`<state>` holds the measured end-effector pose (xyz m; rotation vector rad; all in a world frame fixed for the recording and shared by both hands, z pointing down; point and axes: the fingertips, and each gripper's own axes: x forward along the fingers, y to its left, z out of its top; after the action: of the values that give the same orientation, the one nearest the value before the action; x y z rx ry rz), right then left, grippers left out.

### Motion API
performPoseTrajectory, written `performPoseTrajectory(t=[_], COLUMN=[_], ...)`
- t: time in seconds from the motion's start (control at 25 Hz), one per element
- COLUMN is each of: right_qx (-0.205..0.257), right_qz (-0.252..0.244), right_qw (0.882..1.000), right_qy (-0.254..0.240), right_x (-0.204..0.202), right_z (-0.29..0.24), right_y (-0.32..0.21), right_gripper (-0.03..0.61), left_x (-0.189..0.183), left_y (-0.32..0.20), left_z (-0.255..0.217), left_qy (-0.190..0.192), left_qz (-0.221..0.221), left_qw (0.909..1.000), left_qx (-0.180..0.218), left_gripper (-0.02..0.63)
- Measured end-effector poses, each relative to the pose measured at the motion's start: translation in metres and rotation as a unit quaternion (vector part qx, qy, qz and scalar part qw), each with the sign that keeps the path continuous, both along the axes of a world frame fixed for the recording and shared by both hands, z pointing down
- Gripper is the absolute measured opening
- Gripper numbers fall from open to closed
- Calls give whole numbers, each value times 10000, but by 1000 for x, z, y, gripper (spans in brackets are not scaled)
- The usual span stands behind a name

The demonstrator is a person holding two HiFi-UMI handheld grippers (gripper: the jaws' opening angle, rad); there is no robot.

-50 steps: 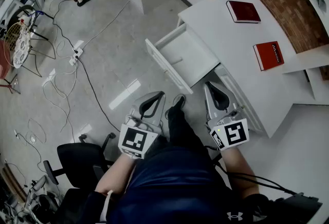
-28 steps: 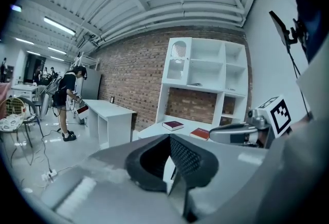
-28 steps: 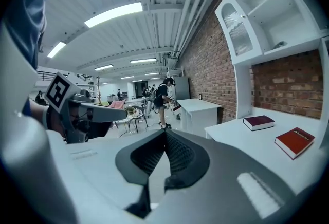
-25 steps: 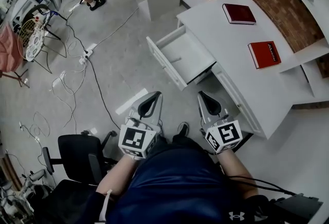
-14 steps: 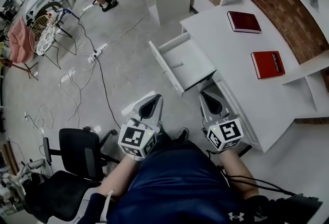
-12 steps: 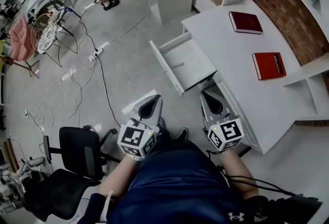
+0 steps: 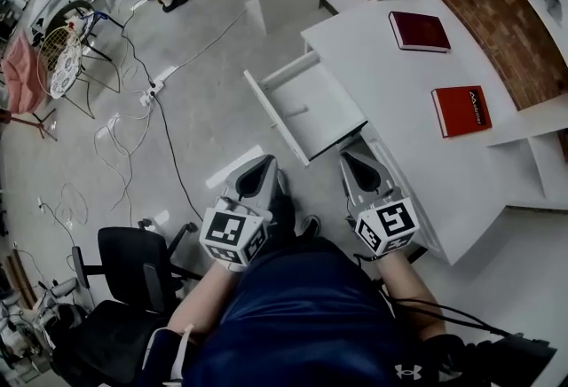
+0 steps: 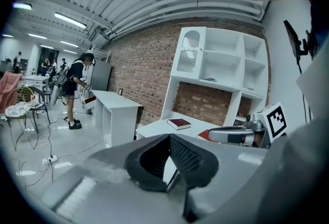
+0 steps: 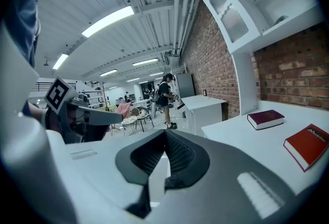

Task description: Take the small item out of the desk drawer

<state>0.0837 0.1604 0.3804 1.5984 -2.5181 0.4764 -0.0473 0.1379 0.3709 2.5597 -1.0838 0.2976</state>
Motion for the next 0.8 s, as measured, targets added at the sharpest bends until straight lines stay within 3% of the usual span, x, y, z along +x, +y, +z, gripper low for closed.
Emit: performPoseTrajectory(t=[0.16,0.36,0.8], right_qx=[-109,-248,-705], right_qz=[134,440,761], right_qw=[9998,9980,9863], right_qy=[120,373,1285], right_x=[3,6,0], right_z=[7,15,38], right_y=[-26,-68,-147], right_gripper=[3,3,3], left_x=[10,10,-40], left_y=[-28,-74,-173], left_z=[0,6,40], left_qy=[284,355,446], left_qz=[355,641,647], left_qw=[9989,9973,9964], left_qx=[102,77,-305], left_gripper=[3,3,3])
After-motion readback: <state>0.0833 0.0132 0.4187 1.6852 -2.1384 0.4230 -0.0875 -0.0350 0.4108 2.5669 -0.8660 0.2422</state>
